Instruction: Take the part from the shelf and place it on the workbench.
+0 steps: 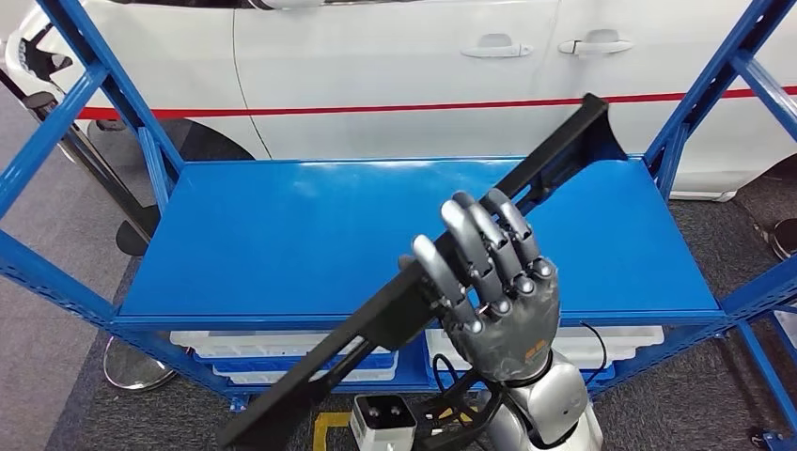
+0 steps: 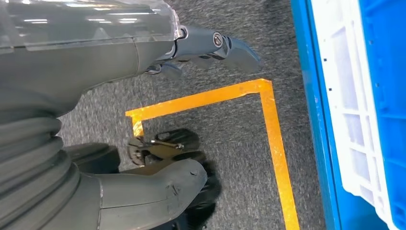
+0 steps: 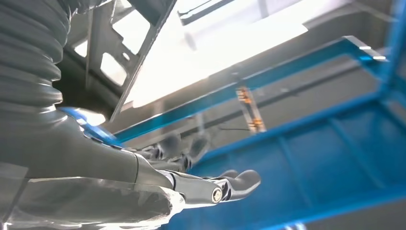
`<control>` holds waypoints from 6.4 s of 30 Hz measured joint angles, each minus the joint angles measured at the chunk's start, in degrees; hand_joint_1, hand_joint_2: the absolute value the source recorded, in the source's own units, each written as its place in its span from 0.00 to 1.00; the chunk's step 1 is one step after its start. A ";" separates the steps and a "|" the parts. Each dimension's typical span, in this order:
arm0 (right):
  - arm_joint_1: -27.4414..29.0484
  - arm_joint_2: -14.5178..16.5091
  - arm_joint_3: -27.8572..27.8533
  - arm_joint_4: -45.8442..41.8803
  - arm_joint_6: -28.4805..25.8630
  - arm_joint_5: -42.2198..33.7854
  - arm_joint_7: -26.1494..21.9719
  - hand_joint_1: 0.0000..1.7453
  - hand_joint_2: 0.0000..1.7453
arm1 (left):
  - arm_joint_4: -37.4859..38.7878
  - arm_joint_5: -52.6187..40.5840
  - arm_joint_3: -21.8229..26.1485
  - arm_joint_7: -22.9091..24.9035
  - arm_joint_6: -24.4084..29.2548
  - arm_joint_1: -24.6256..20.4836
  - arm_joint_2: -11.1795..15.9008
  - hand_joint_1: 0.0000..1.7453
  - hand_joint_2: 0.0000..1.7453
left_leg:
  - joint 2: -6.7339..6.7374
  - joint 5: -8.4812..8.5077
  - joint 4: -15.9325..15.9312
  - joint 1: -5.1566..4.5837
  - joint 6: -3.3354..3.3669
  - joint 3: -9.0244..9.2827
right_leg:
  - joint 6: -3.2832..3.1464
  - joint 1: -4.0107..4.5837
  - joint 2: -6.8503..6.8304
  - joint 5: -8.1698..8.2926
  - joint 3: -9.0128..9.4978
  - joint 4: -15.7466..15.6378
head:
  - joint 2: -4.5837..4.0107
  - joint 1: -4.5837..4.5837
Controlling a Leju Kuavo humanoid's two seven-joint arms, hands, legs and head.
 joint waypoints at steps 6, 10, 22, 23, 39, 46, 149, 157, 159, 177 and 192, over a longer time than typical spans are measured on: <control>2.07 5.78 -6.92 0.70 0.01 -10.35 -15.77 0.00 1.00 | 0.00 0.65 1.22 0.59 0.37 -0.21 -0.05 0.00 1.00 | -0.05 7.18 -14.17 0.28 0.12 6.82 | 1.05 0.10 0.10 -0.46 -0.02 0.62 | 0.00 0.02; 2.44 6.40 -8.77 0.92 0.00 -11.51 -16.66 0.00 1.00 | 0.00 0.64 1.54 0.61 0.61 -0.17 -0.10 0.00 1.00 | -0.10 7.42 -15.19 0.04 1.68 7.02 | 2.31 -0.07 0.10 -0.78 -0.28 1.01 | 0.00 0.05; 3.00 6.52 -10.63 2.07 0.01 -12.91 -16.86 0.00 1.00 | 0.00 0.60 2.18 0.50 0.93 -0.30 -0.08 0.00 1.00 | -0.06 7.35 -15.30 -0.75 2.31 7.14 | 0.90 0.75 0.08 -0.35 -0.32 0.81 | 0.00 0.03; 3.00 6.54 -10.65 2.11 0.01 -12.92 -16.87 0.00 1.00 | 0.00 0.56 2.20 0.50 0.93 -0.32 -0.07 0.00 1.00 | -0.04 7.35 -15.30 -0.77 2.01 7.10 | 0.84 0.88 0.13 -0.38 -0.29 0.57 | 0.00 0.03; 3.07 6.68 -10.96 2.88 0.00 -13.57 -16.90 0.00 1.00 | 0.00 0.04 2.51 0.38 1.10 -0.77 0.02 0.00 1.00 | -0.03 7.13 -15.08 -0.11 1.05 7.23 | 1.33 0.40 0.06 -0.57 0.36 0.36 | 0.00 0.03; 3.12 6.66 -11.06 2.95 0.00 -14.02 -16.90 0.00 1.00 | 0.00 0.00 2.54 0.21 0.89 -0.89 -0.02 0.00 1.00 | 0.18 7.61 -15.84 0.02 2.75 7.45 | 2.52 0.04 0.06 -7.98 -7.12 16.03 | 0.00 0.04; 4.80 4.26 5.54 29.99 0.02 -28.64 -16.15 1.00 1.00 | 0.06 -3.23 8.87 6.95 3.45 0.29 -0.69 0.00 1.00 | 0.47 9.24 -13.03 0.01 -0.20 1.93 | -0.19 0.19 0.06 -2.63 3.06 0.18 | 0.00 0.02; 5.46 4.69 4.07 29.52 0.01 -23.61 -16.25 1.00 1.00 | 0.07 -4.33 8.93 7.48 2.87 -0.09 -0.75 0.00 1.00 | 0.42 3.87 -5.95 0.00 -0.23 7.30 | -0.50 0.57 0.01 2.55 -3.80 0.81 | 0.00 -0.01; 5.82 5.02 3.05 28.10 -0.01 -20.79 -16.72 1.00 1.00 | 0.07 -5.27 8.89 7.97 2.31 -0.45 -0.81 0.00 1.00 | 0.36 3.18 -13.53 -0.30 0.34 12.49 | 0.04 0.64 -0.06 3.60 -4.67 1.01 | 0.00 0.01; -5.89 7.62 -3.30 22.99 -0.02 -12.64 -7.40 1.00 1.00 | 0.10 -9.05 7.71 10.24 0.44 -2.82 -1.70 0.00 1.00 | 0.93 12.68 -15.56 -0.50 0.57 2.94 | 1.00 0.46 0.09 -3.91 4.42 0.37 | 0.00 -0.01; -7.85 8.14 0.40 24.80 0.00 -10.90 -3.91 1.00 1.00 | 0.02 -9.20 7.73 9.32 1.09 -4.24 -1.31 0.00 1.00 | 0.63 2.52 -17.50 -0.83 0.88 14.21 | 0.49 0.58 -0.63 7.05 -6.35 0.13 | 0.00 -0.05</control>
